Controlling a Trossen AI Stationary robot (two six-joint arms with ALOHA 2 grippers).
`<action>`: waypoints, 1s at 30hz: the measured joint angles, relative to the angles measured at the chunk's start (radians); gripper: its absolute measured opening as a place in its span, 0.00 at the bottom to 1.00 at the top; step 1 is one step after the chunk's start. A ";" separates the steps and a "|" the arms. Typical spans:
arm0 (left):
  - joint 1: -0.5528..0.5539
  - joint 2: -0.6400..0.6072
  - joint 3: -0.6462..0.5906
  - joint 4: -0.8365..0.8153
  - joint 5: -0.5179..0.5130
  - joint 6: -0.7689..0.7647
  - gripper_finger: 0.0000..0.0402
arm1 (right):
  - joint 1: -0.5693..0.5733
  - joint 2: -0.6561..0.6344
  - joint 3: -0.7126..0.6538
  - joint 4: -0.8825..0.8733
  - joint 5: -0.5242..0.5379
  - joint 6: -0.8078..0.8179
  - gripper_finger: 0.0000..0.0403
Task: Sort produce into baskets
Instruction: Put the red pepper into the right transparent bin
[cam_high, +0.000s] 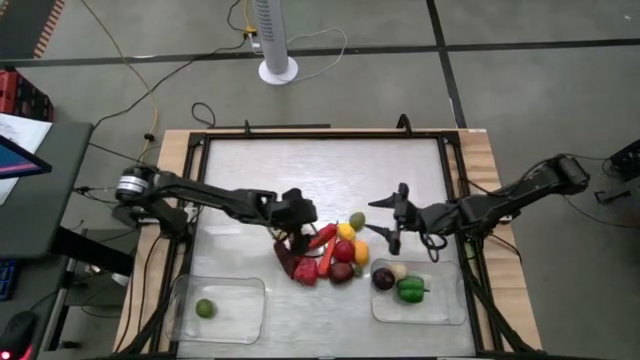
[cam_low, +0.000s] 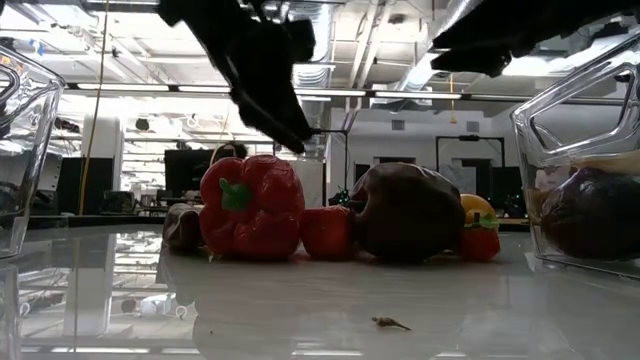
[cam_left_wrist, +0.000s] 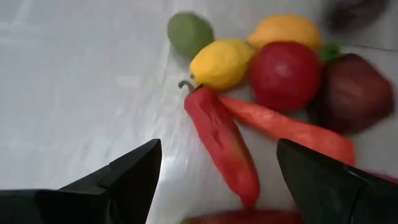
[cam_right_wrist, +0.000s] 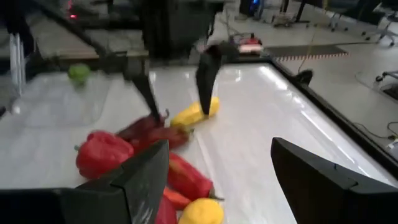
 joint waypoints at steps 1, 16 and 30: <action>0.001 0.027 0.000 0.031 0.001 -0.013 0.76 | 0.000 -0.016 -0.016 -0.002 0.007 0.000 0.76; 0.000 0.246 0.016 0.139 0.001 -0.088 0.76 | -0.021 -0.033 -0.092 0.081 0.008 -0.026 0.76; 0.012 0.257 0.016 0.115 -0.025 -0.040 0.37 | -0.021 -0.026 -0.093 0.086 0.007 -0.025 0.76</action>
